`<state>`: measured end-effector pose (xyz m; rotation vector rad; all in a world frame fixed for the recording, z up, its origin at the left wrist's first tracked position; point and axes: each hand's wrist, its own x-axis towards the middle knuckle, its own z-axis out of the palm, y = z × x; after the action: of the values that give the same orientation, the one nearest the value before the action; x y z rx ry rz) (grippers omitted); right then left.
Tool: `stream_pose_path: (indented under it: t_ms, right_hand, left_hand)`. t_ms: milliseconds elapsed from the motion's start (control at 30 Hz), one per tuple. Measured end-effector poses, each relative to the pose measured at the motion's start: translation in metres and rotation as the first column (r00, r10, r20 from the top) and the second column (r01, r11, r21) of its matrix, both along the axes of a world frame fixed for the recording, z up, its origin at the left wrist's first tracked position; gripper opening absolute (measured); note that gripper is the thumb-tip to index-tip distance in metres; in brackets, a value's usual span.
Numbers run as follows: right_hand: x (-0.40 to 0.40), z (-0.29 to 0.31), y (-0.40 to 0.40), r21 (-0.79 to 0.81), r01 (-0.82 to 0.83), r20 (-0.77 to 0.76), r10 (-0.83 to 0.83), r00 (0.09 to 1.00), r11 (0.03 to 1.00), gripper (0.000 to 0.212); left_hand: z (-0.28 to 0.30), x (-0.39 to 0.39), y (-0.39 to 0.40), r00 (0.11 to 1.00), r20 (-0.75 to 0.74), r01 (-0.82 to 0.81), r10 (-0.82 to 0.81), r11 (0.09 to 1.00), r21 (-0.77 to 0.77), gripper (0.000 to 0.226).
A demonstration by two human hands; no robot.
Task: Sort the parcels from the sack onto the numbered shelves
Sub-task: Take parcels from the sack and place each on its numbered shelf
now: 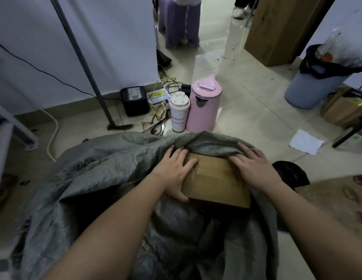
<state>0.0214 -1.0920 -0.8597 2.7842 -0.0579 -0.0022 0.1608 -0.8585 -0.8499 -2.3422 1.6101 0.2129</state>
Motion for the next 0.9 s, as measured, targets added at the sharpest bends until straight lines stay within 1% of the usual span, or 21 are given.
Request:
stream_pose_path:
  t_ms: [67, 100, 167, 200, 267, 300, 400, 467, 500, 567, 600, 633, 667, 700, 733, 767, 800, 833, 867, 900]
  right_hand:
    - [0.002, 0.0, -0.001, 0.011, 0.135, -0.069, -0.134, 0.989, 0.991, 0.047]
    - [0.005, 0.001, 0.0, 0.018, 0.192, -0.093, -0.19, 0.977, 0.981, 0.053]
    - [0.009, -0.001, 0.001, -0.013, 0.26, -0.129, -0.259, 0.957, 0.966, 0.064]
    - [0.01, 0.001, 0.003, -0.05, 0.28, -0.195, -0.284, 0.939, 0.959, 0.061]
    - [0.01, 0.006, 0.004, -0.13, 0.249, -0.297, -0.278, 0.914, 0.96, 0.047]
    - [0.009, 0.008, 0.004, -0.166, 0.244, -0.329, -0.287, 0.9, 0.955, 0.045]
    - [0.005, 0.006, 0.007, -0.186, 0.235, -0.37, -0.29, 0.883, 0.954, 0.045]
    - [0.004, 0.001, 0.012, -0.113, 0.248, -0.37, -0.272, 0.888, 0.962, 0.048]
    - [0.004, -0.001, 0.016, -0.048, 0.264, -0.327, -0.265, 0.907, 0.963, 0.048]
    - [0.006, -0.003, 0.025, 0.128, 0.298, -0.168, -0.275, 0.947, 0.946, 0.039]
    - [0.008, -0.005, 0.029, 0.258, 0.314, -0.084, -0.302, 0.95, 0.914, 0.035]
    - [0.009, -0.005, 0.034, 0.431, 0.333, -0.008, -0.366, 0.931, 0.839, 0.031]
    - [0.01, -0.006, 0.038, 0.634, 0.348, 0.034, -0.474, 0.88, 0.691, 0.029]
    - [0.012, -0.004, 0.042, 0.813, 0.336, 0.017, -0.595, 0.803, 0.476, 0.026]
    - [0.013, 0.0, 0.047, 0.93, 0.275, -0.034, -0.688, 0.725, 0.244, 0.024]
    - [0.014, 0.003, 0.05, 0.982, 0.185, -0.097, -0.748, 0.656, 0.035, 0.022]
    - [0.014, 0.007, 0.052, 0.988, 0.1, -0.155, -0.78, 0.606, -0.118, 0.019]
    - [0.014, 0.012, 0.054, 0.972, 0.056, -0.217, -0.788, 0.576, -0.227, 0.017]
    - [0.012, 0.017, 0.057, 0.952, 0.035, -0.271, -0.779, 0.565, -0.305, 0.017]
    - [0.009, 0.023, 0.06, 0.934, 0.033, -0.311, -0.766, 0.563, -0.355, 0.022]
  left_hand:
    - [0.002, 0.008, 0.016, 1.0, 0.008, 0.019, -0.019, 1.0, -0.005, 0.121]
    - [0.003, 0.011, 0.023, 1.0, 0.019, 0.02, -0.019, 1.0, -0.011, 0.12]
    - [0.004, 0.015, 0.036, 0.999, 0.031, 0.016, -0.016, 1.0, -0.016, 0.118]
    - [0.005, 0.017, 0.042, 0.999, 0.031, 0.014, -0.013, 1.0, -0.017, 0.118]
    - [0.007, 0.021, 0.052, 0.999, 0.043, 0.002, -0.001, 1.0, -0.026, 0.119]
    - [0.008, 0.023, 0.056, 0.998, 0.058, -0.009, 0.011, 0.999, -0.037, 0.119]
    - [0.012, 0.026, 0.065, 0.993, 0.082, -0.08, 0.086, 0.994, -0.079, 0.121]
    - [0.011, 0.026, 0.067, 0.989, 0.058, -0.128, 0.134, 0.987, -0.101, 0.122]
    - [0.01, 0.025, 0.067, 0.988, 0.033, -0.149, 0.153, 0.983, -0.106, 0.122]
    - [0.011, 0.023, 0.068, 0.979, -0.056, -0.202, 0.197, 0.974, -0.105, 0.121]
    - [0.012, 0.021, 0.068, 0.968, -0.12, -0.234, 0.222, 0.967, -0.098, 0.12]
    - [0.013, 0.019, 0.069, 0.949, -0.189, -0.272, 0.252, 0.958, -0.088, 0.119]
    - [0.015, 0.017, 0.071, 0.923, -0.261, -0.313, 0.283, 0.947, -0.079, 0.118]
    - [0.016, 0.015, 0.073, 0.888, -0.334, -0.36, 0.317, 0.93, -0.074, 0.116]
    - [0.017, 0.012, 0.076, 0.843, -0.408, -0.411, 0.35, 0.909, -0.068, 0.115]
    - [0.017, 0.01, 0.079, 0.793, -0.475, -0.463, 0.381, 0.884, -0.063, 0.113]
    - [0.019, 0.006, 0.083, 0.739, -0.536, -0.514, 0.408, 0.856, -0.058, 0.111]
    - [0.021, 0.003, 0.086, 0.683, -0.591, -0.562, 0.428, 0.825, -0.052, 0.109]
    - [0.024, -0.003, 0.088, 0.624, -0.64, -0.611, 0.447, 0.791, -0.043, 0.107]
    - [0.028, -0.009, 0.091, 0.557, -0.689, -0.661, 0.465, 0.749, -0.029, 0.106]
